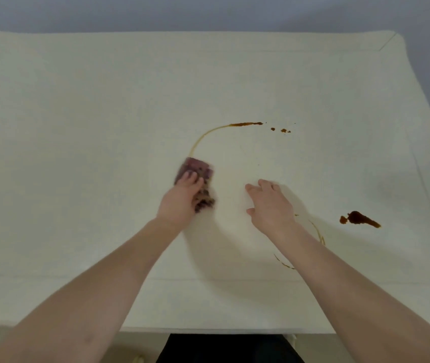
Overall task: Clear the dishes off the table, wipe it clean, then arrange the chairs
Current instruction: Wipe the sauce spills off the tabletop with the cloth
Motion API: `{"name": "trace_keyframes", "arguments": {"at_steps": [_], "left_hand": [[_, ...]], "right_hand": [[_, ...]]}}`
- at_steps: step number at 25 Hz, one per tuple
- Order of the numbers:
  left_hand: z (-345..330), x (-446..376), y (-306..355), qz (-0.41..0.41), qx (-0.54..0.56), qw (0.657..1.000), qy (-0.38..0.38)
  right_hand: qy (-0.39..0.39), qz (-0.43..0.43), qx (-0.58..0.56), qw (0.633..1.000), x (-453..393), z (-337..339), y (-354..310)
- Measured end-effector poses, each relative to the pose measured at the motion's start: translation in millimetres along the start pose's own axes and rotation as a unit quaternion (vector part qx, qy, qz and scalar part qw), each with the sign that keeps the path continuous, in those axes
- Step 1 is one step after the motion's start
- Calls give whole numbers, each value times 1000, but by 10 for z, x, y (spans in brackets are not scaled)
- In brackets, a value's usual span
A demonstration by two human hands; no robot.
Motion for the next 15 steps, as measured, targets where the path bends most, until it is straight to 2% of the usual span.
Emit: {"name": "trace_keyframes", "arguments": {"at_steps": [3, 5, 6, 9, 10, 12, 15], "left_hand": [[-162, 348, 360, -140, 26, 990, -18], [-63, 456, 206, -183, 14, 983, -14], [54, 370, 3, -148, 4, 989, 4], [467, -139, -752, 86, 13, 994, 71], [538, -264, -839, 132, 6, 989, 65], [520, -359, -693, 116, -11, 992, 52], [89, -58, -53, -30, 8, 999, -30]], "right_hand": [[-1, 0, 11, 1000, -57, 56, 4], [3, -8, 11, 1000, -115, 76, 25], [1, -18, 5, 1000, -137, 65, 39], [-14, -43, 6, 999, -207, 48, 49], [-17, -49, 19, 998, -246, 59, 47], [-11, -60, 41, 997, -342, 119, 34], [2, -65, 20, 998, -494, 207, -8]]}}
Point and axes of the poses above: each hand's wrist, its own x-axis away from the middle knuckle, its own z-axis out of the back of the hand, y = z × x, the point moved 9 cm from there along -x, towards the middle knuckle, and after that the axes turned 2 degrees about y, right-handed, at the moved point
